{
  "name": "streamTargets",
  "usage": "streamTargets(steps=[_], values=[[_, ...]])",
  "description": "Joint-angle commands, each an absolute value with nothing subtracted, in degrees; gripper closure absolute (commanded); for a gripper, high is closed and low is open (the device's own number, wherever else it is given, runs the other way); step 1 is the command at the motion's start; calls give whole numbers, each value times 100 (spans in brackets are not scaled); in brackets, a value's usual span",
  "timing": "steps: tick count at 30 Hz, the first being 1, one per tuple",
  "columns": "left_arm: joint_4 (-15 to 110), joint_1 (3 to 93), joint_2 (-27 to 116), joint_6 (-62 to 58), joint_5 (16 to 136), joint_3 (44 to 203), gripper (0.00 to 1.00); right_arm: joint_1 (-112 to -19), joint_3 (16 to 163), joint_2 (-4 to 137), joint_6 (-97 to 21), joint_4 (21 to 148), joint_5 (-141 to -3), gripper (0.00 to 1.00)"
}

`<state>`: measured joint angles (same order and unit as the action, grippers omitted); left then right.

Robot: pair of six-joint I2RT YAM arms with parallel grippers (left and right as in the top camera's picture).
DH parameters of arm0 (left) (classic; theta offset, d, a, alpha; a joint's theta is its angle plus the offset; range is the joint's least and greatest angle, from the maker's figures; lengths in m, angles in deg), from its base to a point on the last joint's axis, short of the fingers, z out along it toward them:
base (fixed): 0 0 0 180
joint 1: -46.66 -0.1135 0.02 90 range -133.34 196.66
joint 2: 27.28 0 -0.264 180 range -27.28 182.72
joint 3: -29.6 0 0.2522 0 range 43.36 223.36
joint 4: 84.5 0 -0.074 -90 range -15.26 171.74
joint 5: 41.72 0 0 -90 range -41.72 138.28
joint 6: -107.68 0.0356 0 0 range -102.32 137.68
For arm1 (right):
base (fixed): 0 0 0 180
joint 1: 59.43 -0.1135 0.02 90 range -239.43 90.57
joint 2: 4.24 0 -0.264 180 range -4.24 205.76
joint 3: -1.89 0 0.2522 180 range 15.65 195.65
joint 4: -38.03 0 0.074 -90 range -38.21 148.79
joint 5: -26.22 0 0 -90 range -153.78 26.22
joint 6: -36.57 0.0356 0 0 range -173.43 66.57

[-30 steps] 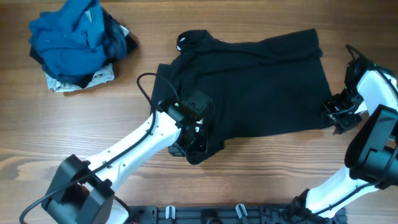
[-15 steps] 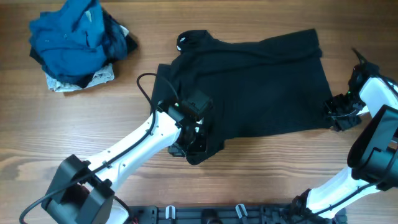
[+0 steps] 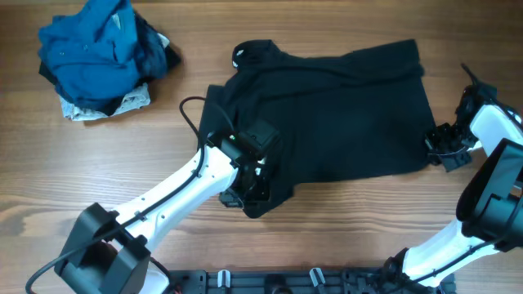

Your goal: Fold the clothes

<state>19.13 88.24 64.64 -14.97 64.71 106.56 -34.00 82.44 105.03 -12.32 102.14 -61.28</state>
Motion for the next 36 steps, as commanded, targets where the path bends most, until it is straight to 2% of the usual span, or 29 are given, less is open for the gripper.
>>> streamTargets(steps=[1,8,12,21,29,36], values=[[1721,8829,6101,-1595,6591,10643,96,-3385,7988,10558,-1060,10527,-5824,96],[1118,8829,5906,-1907,6613,10643,96,-3385,7992,10110,-459,11399,-5030,96],[1107,8750,5904,-1905,7039,10643,96,-3385,7992,9446,-384,11838,-4855,96],[810,7928,5885,-1851,7290,10680,96,-3385,8027,8554,-531,12094,-4880,95],[2558,7167,5887,-1553,7240,10693,96,-3385,8023,8554,-546,11274,-5671,95],[3500,7113,5987,-1558,6254,10691,95,-3387,8001,8556,-542,10680,-5767,94]])
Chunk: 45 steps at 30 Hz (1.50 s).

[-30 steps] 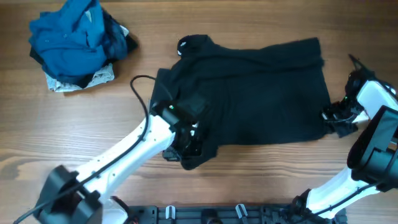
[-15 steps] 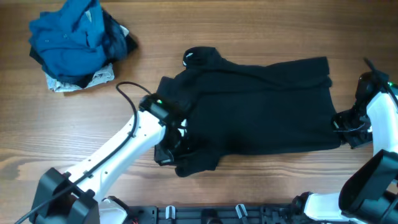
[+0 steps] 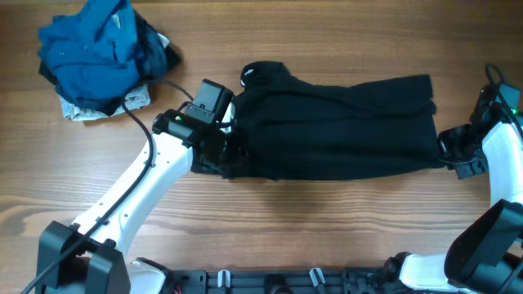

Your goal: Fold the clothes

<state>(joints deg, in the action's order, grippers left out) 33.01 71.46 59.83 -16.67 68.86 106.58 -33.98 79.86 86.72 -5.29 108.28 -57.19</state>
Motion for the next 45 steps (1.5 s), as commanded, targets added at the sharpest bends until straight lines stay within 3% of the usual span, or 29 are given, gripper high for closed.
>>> streamTargets(steps=[1,17,21,22,24,27,29,32,33,35,37,40,45], values=[[3542,7113,6033,-1556,6176,10691,95,-3387,8001,8558,-542,10625,-5767,94],[4794,7113,6910,-1558,5857,10691,92,-3621,8001,9282,-546,9788,-5743,91],[4864,7113,6910,-1556,5505,10691,89,-3710,8001,9380,-830,9508,-5745,69],[4906,7113,6910,-1556,5428,10691,86,-3715,8001,9380,-848,9501,-5745,60],[5021,7113,6910,-1553,5328,10691,54,-3715,8003,9380,-1005,9510,-5745,37],[5096,7102,6877,-1330,5312,10721,43,-3712,8086,9358,-1466,9626,-5745,32],[4914,7100,6735,-1230,5310,10806,25,-3708,8255,9295,-1466,9952,-5745,31],[4637,7095,6278,-1177,5306,10946,9,-3708,8534,8989,-1746,10321,-5811,28],[4632,7095,6134,-1116,5306,10949,5,-3708,8596,8840,-1936,10360,-6005,26],[4667,7084,5830,-1103,5273,10949,1,-3708,8615,8536,-2489,10186,-6801,11],[4814,7071,5714,-1101,5249,10953,5,-3708,8615,8392,-2948,9908,-7614,1],[4851,6955,5745,-1099,5612,11178,6,-3710,8727,8427,-3221,9679,-8412,1],[4803,6575,6081,-926,5981,11904,4,-3726,9544,8842,-3285,9925,-8447,1]])
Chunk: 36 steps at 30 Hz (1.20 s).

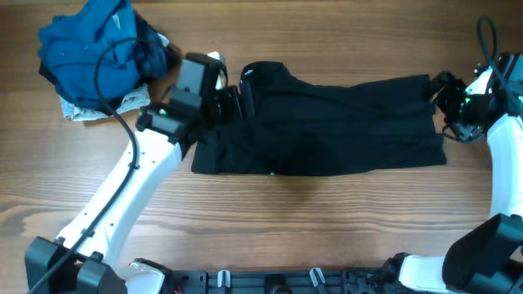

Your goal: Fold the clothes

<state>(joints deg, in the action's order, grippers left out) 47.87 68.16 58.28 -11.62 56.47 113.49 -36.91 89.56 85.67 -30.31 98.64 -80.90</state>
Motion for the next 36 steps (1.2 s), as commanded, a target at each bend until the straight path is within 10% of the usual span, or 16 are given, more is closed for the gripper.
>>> streamTargets(steps=[1,26,36], values=[[4812,6534,6206,-926,6062,12035,4,-3756,9734,8947,-3322,9954,-8447,1],[5148,6241,10370,-329,6580,14621,5,-4416,11218,11192,-3689,10553,-7596,1],[5236,6260,10387,-356,6606,14621,79,-4416,11175,11192,-3672,10509,-7102,1]])
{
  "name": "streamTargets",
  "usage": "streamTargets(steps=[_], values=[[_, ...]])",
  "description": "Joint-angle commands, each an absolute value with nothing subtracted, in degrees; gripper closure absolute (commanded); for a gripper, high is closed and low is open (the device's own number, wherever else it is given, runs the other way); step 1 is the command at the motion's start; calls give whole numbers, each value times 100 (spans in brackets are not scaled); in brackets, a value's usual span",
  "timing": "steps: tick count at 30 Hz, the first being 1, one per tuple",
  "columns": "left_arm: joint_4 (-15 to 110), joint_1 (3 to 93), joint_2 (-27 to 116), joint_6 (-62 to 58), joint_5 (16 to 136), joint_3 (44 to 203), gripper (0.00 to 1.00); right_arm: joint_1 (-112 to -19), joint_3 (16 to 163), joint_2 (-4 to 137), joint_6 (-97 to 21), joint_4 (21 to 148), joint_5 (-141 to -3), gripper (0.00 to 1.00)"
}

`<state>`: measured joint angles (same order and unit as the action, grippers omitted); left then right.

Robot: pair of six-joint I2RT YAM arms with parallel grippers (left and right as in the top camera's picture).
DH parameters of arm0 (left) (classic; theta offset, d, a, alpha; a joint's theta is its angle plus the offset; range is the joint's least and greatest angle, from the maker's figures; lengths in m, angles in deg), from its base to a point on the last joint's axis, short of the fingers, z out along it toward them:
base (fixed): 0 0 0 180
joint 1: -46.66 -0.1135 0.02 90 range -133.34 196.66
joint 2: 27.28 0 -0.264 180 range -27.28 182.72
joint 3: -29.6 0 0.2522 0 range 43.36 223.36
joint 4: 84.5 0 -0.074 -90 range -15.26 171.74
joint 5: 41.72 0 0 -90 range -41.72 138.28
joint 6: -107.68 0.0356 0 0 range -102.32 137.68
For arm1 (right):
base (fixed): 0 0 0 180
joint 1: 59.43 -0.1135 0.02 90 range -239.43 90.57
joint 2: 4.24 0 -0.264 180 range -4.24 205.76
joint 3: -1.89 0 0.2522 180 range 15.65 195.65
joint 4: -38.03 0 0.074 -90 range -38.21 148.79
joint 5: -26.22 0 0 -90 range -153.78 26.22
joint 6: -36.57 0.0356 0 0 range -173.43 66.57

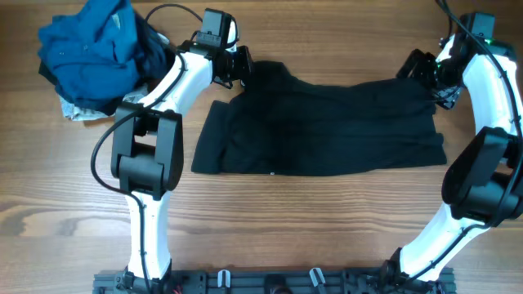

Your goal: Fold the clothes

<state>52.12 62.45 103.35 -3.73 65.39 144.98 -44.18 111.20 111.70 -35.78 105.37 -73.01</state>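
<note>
A black garment (327, 126) lies spread in a wide flat band across the middle of the table. My left gripper (243, 65) is at its far left corner, by the collar, fingers on or just over the cloth. My right gripper (415, 70) is at the far right corner, also at the cloth's edge. From overhead I cannot make out whether either pair of jaws is closed on the fabric. No wrist views are given.
A heap of blue and dark clothes (98, 49) over a pale patterned piece sits at the far left corner. The wooden table (310, 229) shows bare wood in front of the black garment. Both arms reach across the sides of the table.
Both grippers moved farther from me and slightly inward, from beside the garment's upper sides to its far corners. The black garment lies about where it was.
First my grippers were at the near edge of a loosely spread black garment. Then the garment lay as a narrower band with the grippers at its near corners. Later they stood by its upper sides, and now at its far corners.
</note>
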Motion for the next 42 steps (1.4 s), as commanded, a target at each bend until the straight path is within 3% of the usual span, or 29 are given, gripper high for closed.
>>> streamTargets(steps=[1,6,8,9,14,15,19,21,36,42], values=[[5227,6267,10389,-356,6604,14621,80,-4416,11175,11192,-3669,10498,-7102,0],[5078,6274,10387,-353,6434,14618,84,-4414,11175,11192,-3626,10470,-7100,0],[5030,6271,10389,-347,6429,14618,64,-4414,11175,11192,-3628,10457,-7100,1],[5019,6271,10389,-310,6429,14618,60,-4414,11175,11192,-3628,10454,-7100,1],[4746,6295,10389,-196,6429,14618,57,-4414,11175,11192,-3628,10419,-7100,1],[4748,6295,10389,-196,6429,14618,58,-4414,11175,11192,-3628,10406,-7100,1],[4777,6293,10389,-198,6335,14618,83,-4414,11175,11192,-3455,10312,-6818,1],[4838,6293,10389,-203,6254,14618,89,-4381,11175,11194,-3331,10172,-6503,1],[4982,6293,10389,-203,6149,14618,92,-3723,11175,12156,-3840,9598,-7688,2],[4980,6293,10389,-203,6149,14618,91,-3723,11175,12374,-3849,9499,-8036,18]])
